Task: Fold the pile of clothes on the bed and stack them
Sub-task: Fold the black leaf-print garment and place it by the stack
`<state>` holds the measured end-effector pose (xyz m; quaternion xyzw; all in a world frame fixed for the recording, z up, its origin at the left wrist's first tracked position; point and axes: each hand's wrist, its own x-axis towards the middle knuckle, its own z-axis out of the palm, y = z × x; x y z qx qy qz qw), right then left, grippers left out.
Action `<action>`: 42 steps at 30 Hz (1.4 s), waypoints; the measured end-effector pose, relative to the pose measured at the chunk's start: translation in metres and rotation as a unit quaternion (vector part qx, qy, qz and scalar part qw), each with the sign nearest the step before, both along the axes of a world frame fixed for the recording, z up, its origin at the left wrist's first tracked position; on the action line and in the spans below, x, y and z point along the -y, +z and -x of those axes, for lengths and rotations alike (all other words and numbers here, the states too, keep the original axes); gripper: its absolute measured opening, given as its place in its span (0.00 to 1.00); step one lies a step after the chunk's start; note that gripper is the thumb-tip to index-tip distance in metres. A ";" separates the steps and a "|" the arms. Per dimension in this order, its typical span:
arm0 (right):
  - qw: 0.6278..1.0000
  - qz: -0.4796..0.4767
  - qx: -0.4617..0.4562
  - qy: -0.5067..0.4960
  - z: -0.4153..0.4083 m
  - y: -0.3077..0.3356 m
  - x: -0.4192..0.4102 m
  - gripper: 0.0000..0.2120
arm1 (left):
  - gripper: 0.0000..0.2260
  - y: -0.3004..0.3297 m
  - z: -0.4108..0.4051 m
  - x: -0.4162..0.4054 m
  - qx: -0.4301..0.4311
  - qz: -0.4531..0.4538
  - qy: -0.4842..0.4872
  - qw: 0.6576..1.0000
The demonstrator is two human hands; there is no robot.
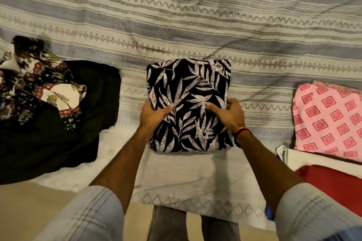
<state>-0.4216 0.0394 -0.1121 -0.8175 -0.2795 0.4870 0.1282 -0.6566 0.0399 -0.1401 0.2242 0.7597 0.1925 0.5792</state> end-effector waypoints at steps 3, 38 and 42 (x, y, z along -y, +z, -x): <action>0.999 -0.010 -0.049 0.018 0.010 -0.002 -0.004 0.39 | 0.34 0.009 -0.006 -0.001 0.023 0.003 -0.009 1.000; 0.978 -0.200 -0.047 -0.033 -0.282 0.134 0.085 0.46 | 0.15 0.174 -0.304 0.051 0.120 -0.083 -0.086 0.986; 0.978 -0.200 -0.030 -0.044 -0.335 0.152 0.095 0.44 | 0.10 0.172 -0.365 0.057 0.143 -0.088 -0.094 0.981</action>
